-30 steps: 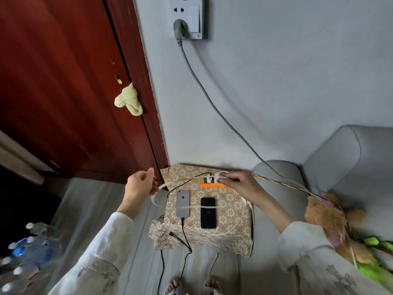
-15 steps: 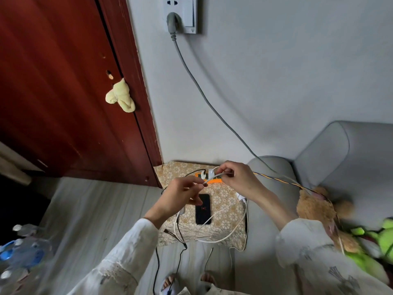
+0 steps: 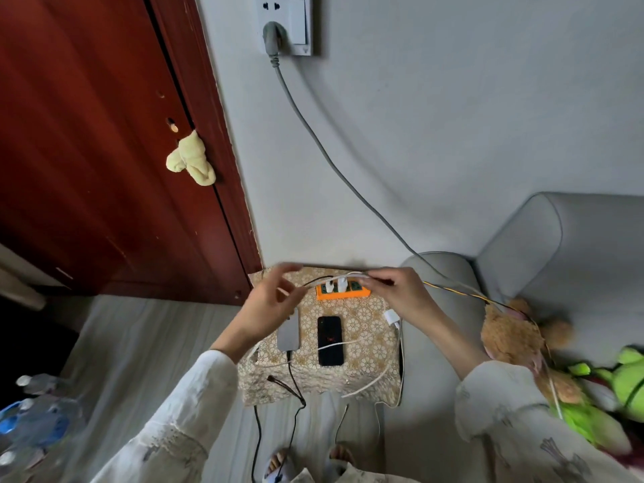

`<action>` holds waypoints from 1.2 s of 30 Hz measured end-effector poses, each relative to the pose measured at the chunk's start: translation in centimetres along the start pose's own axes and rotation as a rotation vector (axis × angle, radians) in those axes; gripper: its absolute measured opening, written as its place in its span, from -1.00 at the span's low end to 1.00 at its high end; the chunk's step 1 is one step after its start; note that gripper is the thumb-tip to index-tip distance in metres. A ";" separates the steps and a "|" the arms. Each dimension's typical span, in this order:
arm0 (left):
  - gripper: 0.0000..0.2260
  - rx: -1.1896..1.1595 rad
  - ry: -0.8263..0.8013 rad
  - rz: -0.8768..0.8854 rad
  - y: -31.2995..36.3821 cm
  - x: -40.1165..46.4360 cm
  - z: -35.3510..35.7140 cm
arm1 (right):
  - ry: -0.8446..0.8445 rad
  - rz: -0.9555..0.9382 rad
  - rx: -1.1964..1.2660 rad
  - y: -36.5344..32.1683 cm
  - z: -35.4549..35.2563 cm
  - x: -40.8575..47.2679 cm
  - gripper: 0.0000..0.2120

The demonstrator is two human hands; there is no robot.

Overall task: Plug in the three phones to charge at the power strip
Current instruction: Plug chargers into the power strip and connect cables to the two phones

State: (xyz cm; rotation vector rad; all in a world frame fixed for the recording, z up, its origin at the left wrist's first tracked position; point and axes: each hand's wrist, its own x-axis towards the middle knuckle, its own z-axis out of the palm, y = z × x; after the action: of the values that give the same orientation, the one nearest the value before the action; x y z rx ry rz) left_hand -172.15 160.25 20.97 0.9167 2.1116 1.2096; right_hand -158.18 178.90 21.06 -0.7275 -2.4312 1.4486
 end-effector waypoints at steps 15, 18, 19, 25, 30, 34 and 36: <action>-0.75 -0.619 -0.019 -0.116 1.9 0.5 0.9 | 0.279 0.081 -0.166 2.9 -2.5 -0.3 -0.78; -0.76 -0.320 -0.063 -0.087 2.8 0.9 1.5 | 0.234 -0.014 -0.160 1.6 -1.7 -0.4 -0.85; -0.77 -0.227 -0.086 -0.044 3.3 1.0 1.8 | 0.204 -0.063 -0.174 1.0 -1.2 -0.3 -0.84; -0.80 -0.262 -0.208 0.039 4.7 1.5 2.5 | 0.332 -0.261 -0.435 -0.2 0.1 0.8 -0.85; -0.77 -0.416 -0.281 0.011 3.4 0.8 1.2 | 0.351 0.187 -0.458 2.2 -1.9 1.3 -0.62; -0.80 -0.334 -0.338 -0.007 2.4 0.5 1.3 | 0.276 0.402 -0.094 2.8 -2.4 1.8 -0.58; -0.81 -0.299 -0.351 -0.002 2.0 0.6 1.3 | 0.296 0.405 0.091 2.7 -2.3 2.0 -0.74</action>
State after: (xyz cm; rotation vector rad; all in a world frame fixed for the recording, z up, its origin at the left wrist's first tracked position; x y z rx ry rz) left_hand -170.98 162.09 22.14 0.9116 1.6081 1.2202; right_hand -158.12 182.74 19.67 -1.3648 -2.0588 1.4438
